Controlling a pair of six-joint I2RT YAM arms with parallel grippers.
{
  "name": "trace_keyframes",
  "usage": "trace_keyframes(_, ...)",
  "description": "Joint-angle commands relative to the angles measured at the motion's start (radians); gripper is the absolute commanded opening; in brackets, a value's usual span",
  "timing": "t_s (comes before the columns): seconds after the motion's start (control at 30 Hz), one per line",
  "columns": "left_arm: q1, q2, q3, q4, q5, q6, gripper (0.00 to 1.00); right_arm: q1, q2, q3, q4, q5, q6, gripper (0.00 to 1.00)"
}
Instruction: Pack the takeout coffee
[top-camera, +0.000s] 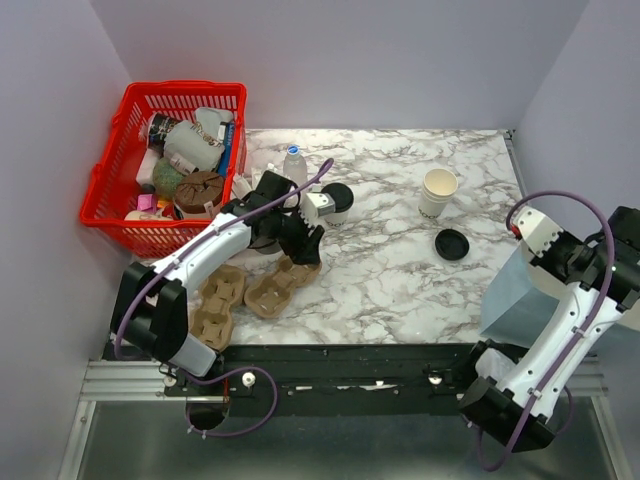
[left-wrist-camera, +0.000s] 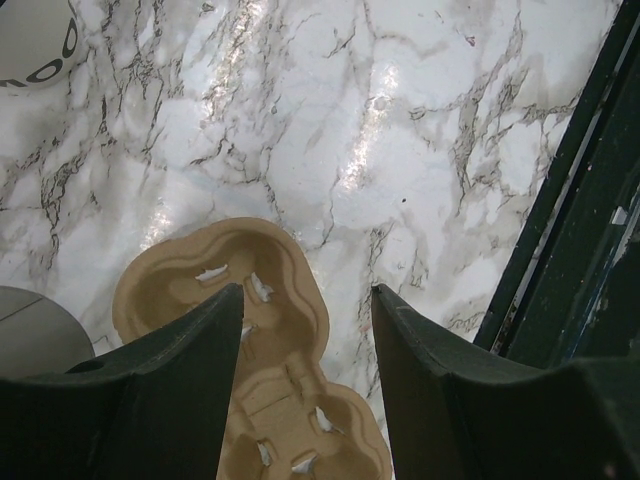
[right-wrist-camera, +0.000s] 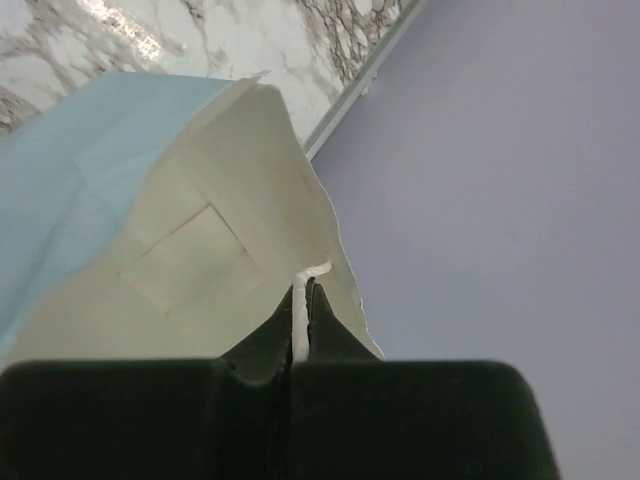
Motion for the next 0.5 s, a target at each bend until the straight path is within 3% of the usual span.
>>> trace_keyframes(0.0, -0.004, 0.011, 0.039, -0.029, 0.052, 0.016, 0.62, 0.049, -0.001, -0.006, -0.192, -0.1, -0.007, 0.0)
trace_keyframes(0.07, -0.002, 0.011, 0.04, -0.029, 0.052, 0.018, 0.62, 0.097, 0.002, 0.008, -0.192, -0.133, 0.028, 0.0)
trace_keyframes(0.3, -0.004, 0.007, 0.043, -0.041, 0.046, 0.012, 0.62, 0.459, 0.087, 0.094, -0.192, -0.211, 0.376, 0.0)
trace_keyframes(0.47, -0.002, -0.013, 0.031, -0.041, 0.027, 0.009, 0.62, 0.58, 0.176, 0.16, -0.189, -0.278, 0.504, 0.0)
